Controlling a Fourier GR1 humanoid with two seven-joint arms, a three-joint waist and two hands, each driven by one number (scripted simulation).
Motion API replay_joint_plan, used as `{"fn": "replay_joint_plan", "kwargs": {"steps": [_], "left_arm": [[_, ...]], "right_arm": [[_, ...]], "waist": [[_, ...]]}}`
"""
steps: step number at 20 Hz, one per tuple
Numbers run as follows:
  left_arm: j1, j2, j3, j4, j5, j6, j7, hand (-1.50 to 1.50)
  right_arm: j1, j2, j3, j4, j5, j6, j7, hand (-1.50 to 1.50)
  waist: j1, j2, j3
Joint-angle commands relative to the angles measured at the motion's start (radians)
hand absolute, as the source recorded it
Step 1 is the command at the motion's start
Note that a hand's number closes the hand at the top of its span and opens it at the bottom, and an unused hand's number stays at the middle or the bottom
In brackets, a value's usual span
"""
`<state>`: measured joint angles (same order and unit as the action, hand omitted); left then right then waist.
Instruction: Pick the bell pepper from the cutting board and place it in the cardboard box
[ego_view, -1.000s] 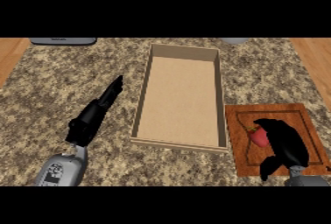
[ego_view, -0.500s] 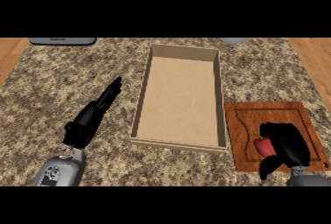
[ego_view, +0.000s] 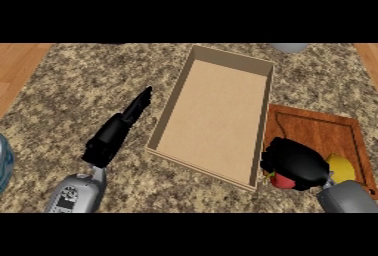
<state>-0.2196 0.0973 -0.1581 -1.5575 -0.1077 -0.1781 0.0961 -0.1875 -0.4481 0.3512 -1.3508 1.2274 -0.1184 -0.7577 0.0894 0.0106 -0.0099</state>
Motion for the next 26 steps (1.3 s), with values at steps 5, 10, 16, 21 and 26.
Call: {"fn": "replay_joint_plan", "kwargs": {"steps": [5, 10, 16, 21, 26], "left_arm": [[0.010, 0.007, 0.025, 0.030, -0.005, 0.015, -0.012, 0.00], [0.009, 0.004, 0.027, 0.014, -0.013, 0.029, -0.002, 0.00], [0.024, 0.025, 0.047, 0.007, 0.004, 0.011, -0.015, 0.00], [0.022, 0.012, 0.026, 0.001, -0.003, 0.008, -0.002, 0.00], [-0.001, 0.023, 0.039, 0.040, 0.006, -0.014, -0.024, 0.00]], "right_arm": [[-0.152, -0.142, -0.050, -0.023, -0.410, 0.118, -0.599, 1.50], [-0.199, -0.297, -0.097, -0.041, -0.639, 0.261, -0.709, 1.50], [-0.238, -0.425, -0.133, -0.055, -0.942, 0.421, -0.662, 1.50], [-0.287, -0.508, -0.111, -0.008, -1.098, 0.509, -0.588, 1.50], [-0.412, -0.550, -0.099, 0.072, -1.196, 0.553, -0.512, 1.50]], "waist": [[-0.041, 0.002, 0.012], [-0.057, -0.005, 0.012], [-0.061, -0.007, 0.010], [-0.048, -0.003, 0.011], [-0.041, 0.003, 0.010]]}}
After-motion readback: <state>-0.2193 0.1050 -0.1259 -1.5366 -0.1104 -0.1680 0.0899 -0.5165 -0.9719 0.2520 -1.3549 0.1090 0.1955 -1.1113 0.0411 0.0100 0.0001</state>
